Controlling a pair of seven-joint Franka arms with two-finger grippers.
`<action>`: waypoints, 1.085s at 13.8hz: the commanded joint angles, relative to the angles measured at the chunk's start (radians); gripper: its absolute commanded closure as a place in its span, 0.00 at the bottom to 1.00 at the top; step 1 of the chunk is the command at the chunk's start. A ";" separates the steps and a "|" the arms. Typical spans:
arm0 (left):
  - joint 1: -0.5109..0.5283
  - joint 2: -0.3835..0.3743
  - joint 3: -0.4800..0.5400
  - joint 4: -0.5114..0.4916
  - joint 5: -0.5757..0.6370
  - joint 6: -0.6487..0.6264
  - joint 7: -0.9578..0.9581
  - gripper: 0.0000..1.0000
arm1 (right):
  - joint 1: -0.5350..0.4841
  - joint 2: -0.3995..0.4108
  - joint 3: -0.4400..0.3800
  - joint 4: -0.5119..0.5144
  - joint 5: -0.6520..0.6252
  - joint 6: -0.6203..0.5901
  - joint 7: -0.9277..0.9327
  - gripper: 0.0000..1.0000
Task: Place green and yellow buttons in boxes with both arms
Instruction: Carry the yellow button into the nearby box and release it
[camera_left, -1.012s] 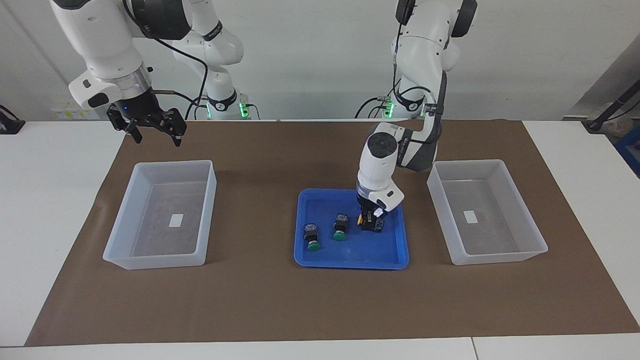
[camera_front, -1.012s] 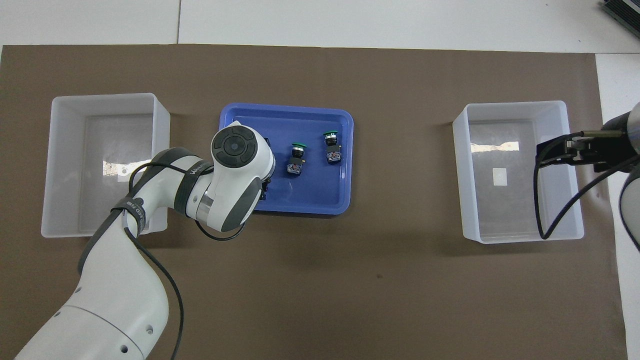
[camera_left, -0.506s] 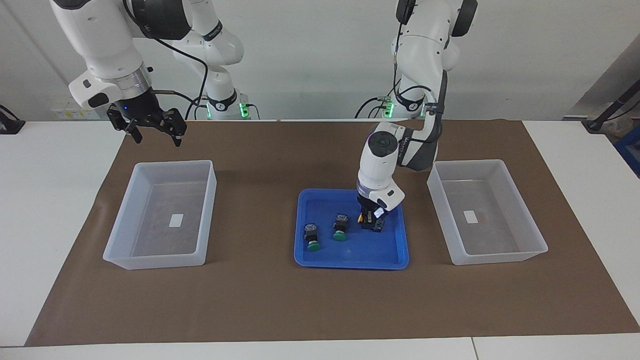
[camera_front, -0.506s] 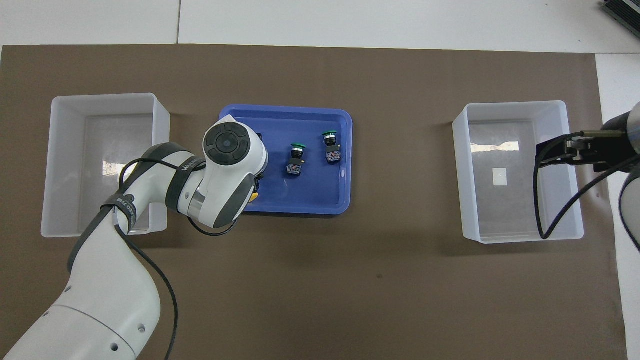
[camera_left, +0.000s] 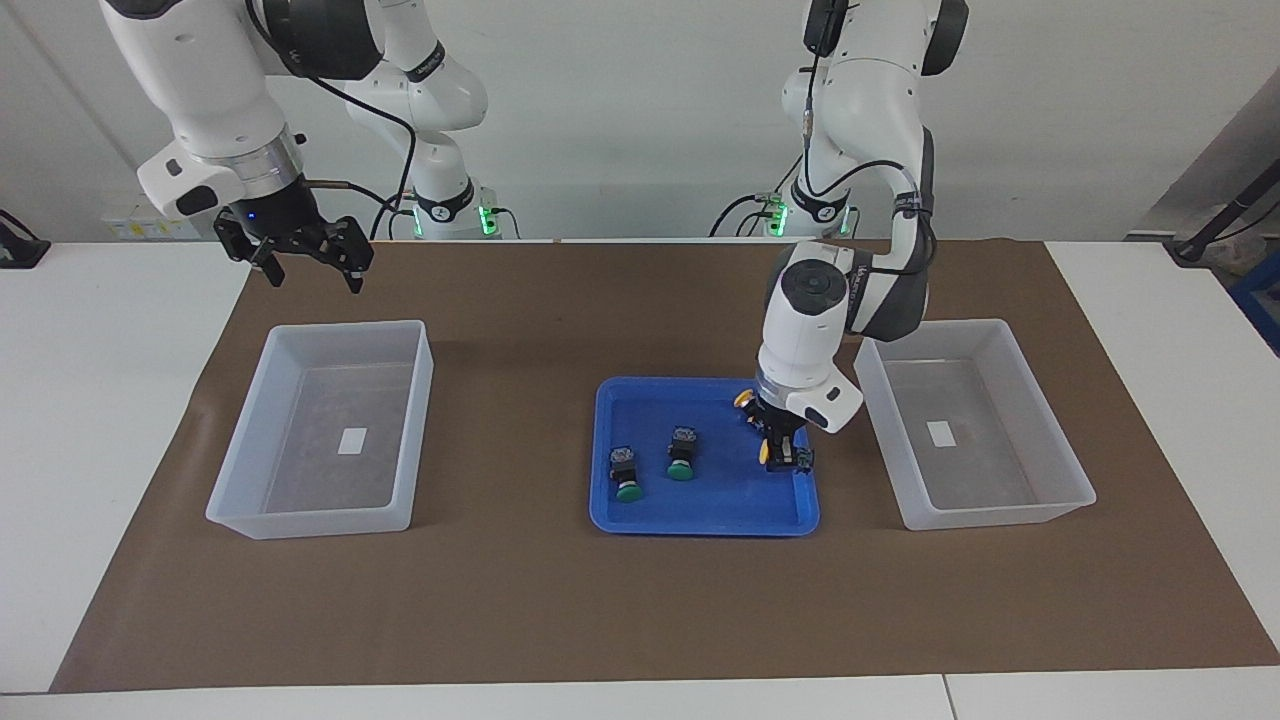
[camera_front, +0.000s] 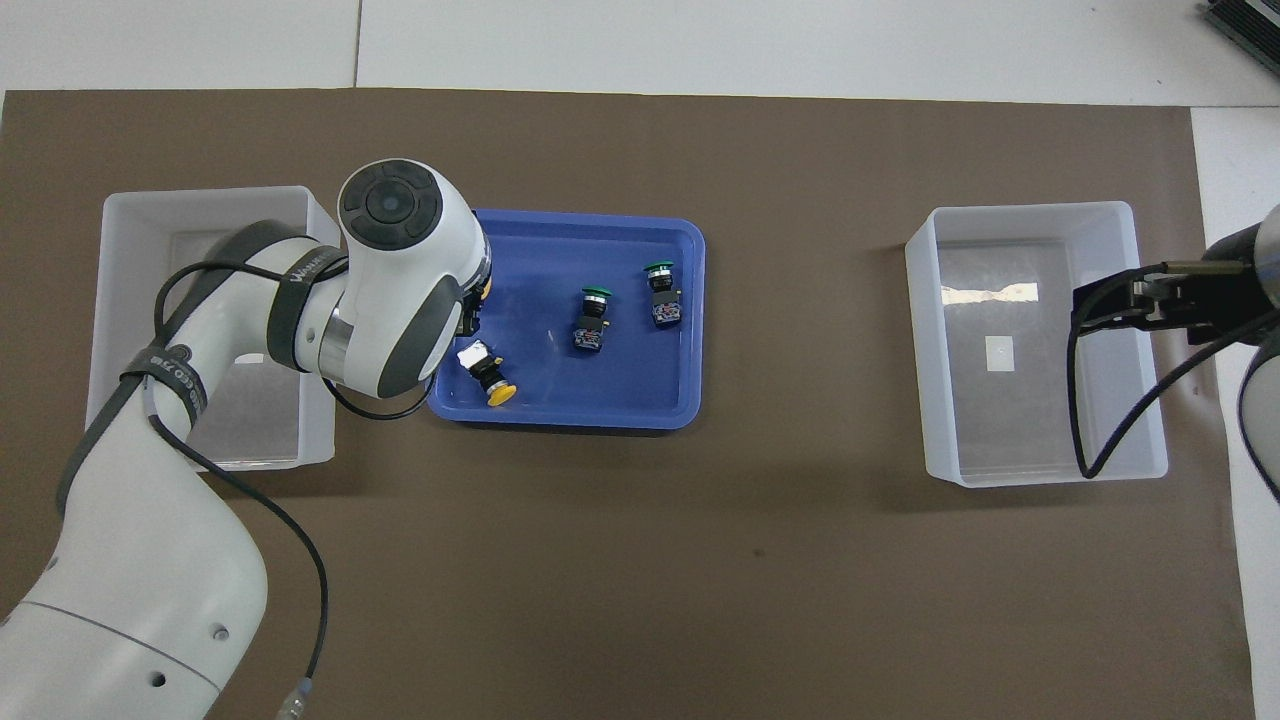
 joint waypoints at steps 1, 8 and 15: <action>0.030 0.062 -0.008 0.132 0.015 -0.086 0.007 0.90 | -0.012 -0.015 0.005 -0.011 0.025 -0.004 -0.029 0.00; 0.143 0.015 -0.017 0.212 -0.028 -0.224 0.213 0.94 | -0.012 -0.015 0.005 -0.011 0.025 -0.004 -0.029 0.00; 0.205 -0.011 -0.014 0.251 -0.054 -0.310 0.549 0.94 | -0.012 -0.014 0.005 -0.011 0.025 -0.004 -0.029 0.00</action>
